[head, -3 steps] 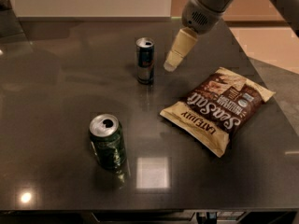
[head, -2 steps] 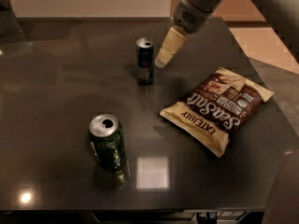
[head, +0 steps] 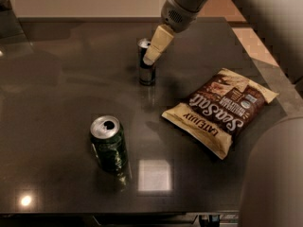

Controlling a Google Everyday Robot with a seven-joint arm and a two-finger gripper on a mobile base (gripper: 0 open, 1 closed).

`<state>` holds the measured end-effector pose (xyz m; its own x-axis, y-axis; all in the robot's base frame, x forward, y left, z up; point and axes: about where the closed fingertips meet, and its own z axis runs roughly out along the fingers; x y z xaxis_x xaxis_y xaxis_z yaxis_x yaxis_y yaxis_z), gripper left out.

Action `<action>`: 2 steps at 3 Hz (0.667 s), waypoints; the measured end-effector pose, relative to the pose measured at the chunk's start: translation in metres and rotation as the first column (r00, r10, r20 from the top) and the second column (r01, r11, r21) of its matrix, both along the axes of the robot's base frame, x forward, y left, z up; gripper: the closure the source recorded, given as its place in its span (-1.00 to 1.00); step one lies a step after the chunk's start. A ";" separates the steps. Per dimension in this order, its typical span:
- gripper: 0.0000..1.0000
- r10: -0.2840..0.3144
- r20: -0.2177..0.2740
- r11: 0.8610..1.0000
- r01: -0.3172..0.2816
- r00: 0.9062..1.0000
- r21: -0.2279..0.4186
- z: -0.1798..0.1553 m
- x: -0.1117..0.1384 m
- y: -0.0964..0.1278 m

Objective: Move redbull can near green can

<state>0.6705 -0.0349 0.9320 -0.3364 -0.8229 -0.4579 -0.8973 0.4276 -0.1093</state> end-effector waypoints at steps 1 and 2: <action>-1.00 0.025 -0.015 0.999 -0.025 1.000 0.022 -0.007 0.002 0.016; -0.65 0.046 -0.032 0.998 -0.044 0.998 0.040 -0.013 0.001 0.027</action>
Offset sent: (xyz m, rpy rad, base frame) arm -0.0010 0.0349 -0.0164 0.0619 0.0505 0.0644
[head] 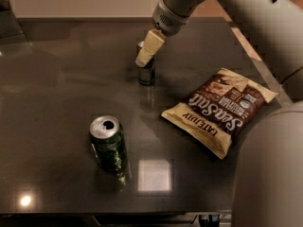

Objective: Move redbull can near green can

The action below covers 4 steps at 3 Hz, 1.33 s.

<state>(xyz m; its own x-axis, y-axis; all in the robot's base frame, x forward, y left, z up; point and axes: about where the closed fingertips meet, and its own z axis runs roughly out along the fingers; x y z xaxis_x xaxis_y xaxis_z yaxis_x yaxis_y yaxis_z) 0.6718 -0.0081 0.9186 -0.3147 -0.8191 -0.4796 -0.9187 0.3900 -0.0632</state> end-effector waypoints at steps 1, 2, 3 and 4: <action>-0.19 0.006 -0.015 1.000 -0.006 1.000 0.019 -0.002 0.000 0.003; 0.30 0.026 -0.022 0.999 -0.025 0.999 0.041 0.004 -0.007 0.005; 0.74 0.104 -0.021 0.992 -0.103 0.994 0.067 0.016 -0.029 0.008; 1.00 0.229 -0.020 0.969 -0.226 0.973 0.096 0.028 -0.072 0.013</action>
Offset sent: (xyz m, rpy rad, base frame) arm -0.0160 0.0014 0.0159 0.0658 0.0257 0.0450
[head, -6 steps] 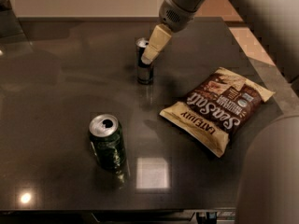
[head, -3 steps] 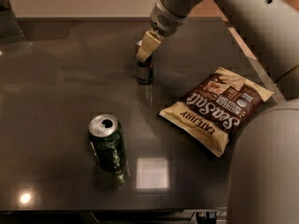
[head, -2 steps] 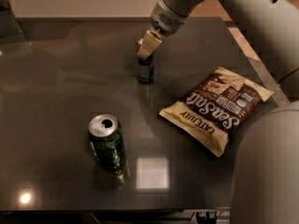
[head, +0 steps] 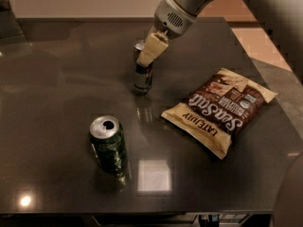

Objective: Move redbull can near green can

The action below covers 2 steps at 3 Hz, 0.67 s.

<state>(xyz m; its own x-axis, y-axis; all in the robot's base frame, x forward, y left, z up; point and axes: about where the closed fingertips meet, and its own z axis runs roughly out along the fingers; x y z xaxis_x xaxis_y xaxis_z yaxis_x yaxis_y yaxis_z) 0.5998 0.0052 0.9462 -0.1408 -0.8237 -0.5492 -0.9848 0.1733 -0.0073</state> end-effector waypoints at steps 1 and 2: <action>1.00 0.131 -0.003 0.991 -0.131 0.991 0.008 0.004 -0.046 0.008; 1.00 0.245 0.014 0.970 -0.245 0.970 -0.003 0.003 -0.084 0.015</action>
Offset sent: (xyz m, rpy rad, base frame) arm -0.1347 0.0167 0.0003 -0.0214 -0.0288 0.3965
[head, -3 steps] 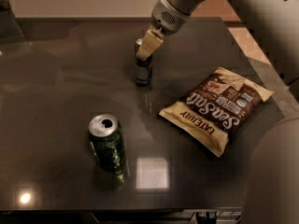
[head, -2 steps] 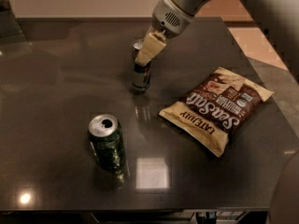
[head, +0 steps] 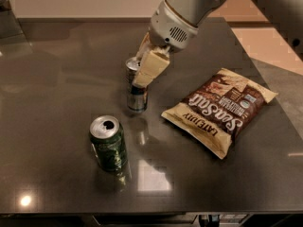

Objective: Move redbull can near green can

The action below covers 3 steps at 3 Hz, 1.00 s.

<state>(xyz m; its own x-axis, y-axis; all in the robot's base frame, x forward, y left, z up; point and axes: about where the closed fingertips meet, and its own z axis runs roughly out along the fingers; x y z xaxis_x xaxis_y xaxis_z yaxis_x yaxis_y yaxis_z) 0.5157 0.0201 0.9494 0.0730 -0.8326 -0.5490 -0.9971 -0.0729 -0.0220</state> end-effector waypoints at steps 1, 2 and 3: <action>1.00 0.093 0.025 0.996 -0.093 0.995 -0.006 -0.002 -0.027 0.004; 1.00 0.196 0.055 0.980 -0.195 0.979 -0.031 -0.008 -0.051 0.005; 1.00 0.257 0.068 0.966 -0.254 0.964 -0.054 -0.016 -0.065 0.006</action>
Offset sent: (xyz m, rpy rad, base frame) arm -0.0799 0.0013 -0.0165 -0.0571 -0.0851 0.3208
